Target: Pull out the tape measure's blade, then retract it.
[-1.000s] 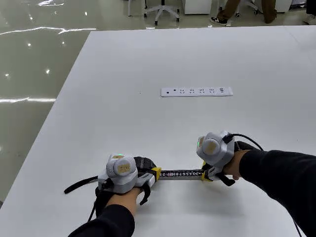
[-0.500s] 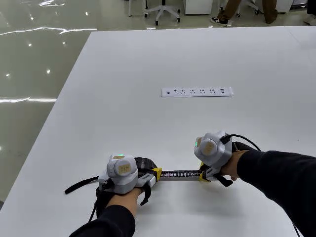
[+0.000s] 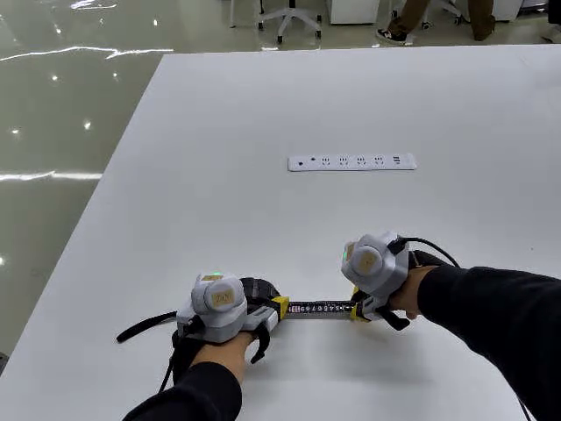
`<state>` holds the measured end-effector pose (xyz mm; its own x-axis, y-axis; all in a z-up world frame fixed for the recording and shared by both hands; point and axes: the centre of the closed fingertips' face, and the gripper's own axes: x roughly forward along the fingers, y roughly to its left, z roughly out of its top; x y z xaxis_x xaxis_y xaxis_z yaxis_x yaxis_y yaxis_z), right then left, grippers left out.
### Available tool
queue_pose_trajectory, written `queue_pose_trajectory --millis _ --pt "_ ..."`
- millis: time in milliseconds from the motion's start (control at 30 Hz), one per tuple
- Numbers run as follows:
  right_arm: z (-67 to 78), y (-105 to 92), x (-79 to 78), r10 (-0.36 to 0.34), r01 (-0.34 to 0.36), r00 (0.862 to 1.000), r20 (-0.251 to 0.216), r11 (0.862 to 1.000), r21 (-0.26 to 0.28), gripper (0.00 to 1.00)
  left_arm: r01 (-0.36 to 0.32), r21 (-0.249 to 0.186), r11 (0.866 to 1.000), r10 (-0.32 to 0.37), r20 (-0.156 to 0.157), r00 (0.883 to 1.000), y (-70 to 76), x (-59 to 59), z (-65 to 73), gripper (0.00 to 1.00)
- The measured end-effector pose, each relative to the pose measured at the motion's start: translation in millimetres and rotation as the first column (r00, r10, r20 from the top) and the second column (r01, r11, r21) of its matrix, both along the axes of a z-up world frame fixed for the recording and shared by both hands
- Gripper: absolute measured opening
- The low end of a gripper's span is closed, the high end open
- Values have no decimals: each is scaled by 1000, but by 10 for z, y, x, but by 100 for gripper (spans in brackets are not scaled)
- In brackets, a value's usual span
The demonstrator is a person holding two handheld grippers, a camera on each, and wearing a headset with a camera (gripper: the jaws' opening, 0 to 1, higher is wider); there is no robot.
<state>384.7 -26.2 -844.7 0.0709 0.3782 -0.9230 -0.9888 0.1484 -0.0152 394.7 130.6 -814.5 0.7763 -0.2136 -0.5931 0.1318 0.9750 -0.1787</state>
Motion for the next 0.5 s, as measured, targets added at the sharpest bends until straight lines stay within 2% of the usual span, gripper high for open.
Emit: queue_pose_trajectory --millis 500 --pt "-2 96 1 2 -2 1000 1 1000 22 11 -4 -3 1000 4 -2 1000 -4 0 3 62"
